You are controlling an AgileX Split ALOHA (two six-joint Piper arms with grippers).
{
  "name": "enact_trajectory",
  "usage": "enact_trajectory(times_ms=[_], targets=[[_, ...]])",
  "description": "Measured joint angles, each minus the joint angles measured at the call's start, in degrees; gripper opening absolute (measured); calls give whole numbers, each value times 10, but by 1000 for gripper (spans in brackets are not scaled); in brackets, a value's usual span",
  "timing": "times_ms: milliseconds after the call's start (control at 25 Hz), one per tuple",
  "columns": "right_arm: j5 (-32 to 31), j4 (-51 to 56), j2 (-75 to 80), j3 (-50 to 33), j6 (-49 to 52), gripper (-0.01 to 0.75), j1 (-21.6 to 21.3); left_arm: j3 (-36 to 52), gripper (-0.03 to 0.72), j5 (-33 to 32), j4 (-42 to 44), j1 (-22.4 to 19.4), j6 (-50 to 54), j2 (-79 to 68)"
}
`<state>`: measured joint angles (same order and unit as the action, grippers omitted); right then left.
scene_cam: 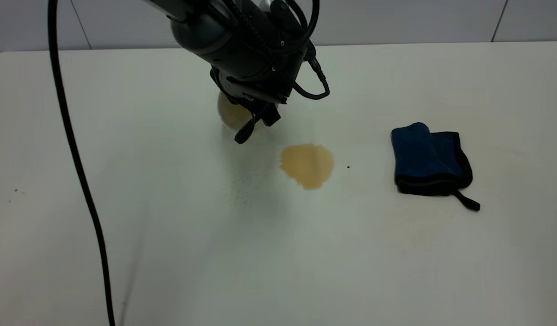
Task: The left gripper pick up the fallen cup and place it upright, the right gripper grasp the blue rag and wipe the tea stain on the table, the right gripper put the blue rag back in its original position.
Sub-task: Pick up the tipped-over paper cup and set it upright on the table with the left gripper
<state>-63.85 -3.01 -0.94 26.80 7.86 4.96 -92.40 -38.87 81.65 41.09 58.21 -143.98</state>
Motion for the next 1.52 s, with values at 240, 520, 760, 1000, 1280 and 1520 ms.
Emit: enact_trajectory(times_ms=[240, 520, 760, 1000, 1280, 1520], targets=[[0, 0, 0, 0, 0, 499, 0, 0, 6, -7, -94, -23, -126, 93], [0, 0, 0, 0, 0, 499, 0, 0, 6, 7, -388, -98, -400, 204], [0, 0, 0, 0, 0, 499, 0, 0, 6, -6, -691, -167, -646, 229], [0, 0, 0, 0, 0, 499, 0, 0, 6, -24, -856, -236, -743, 222], [0, 0, 0, 0, 0, 499, 0, 0, 6, -22, -945, -302, -764, 194], [0, 0, 0, 0, 0, 499, 0, 0, 8, -18, -1018, -320, -809, 153]])
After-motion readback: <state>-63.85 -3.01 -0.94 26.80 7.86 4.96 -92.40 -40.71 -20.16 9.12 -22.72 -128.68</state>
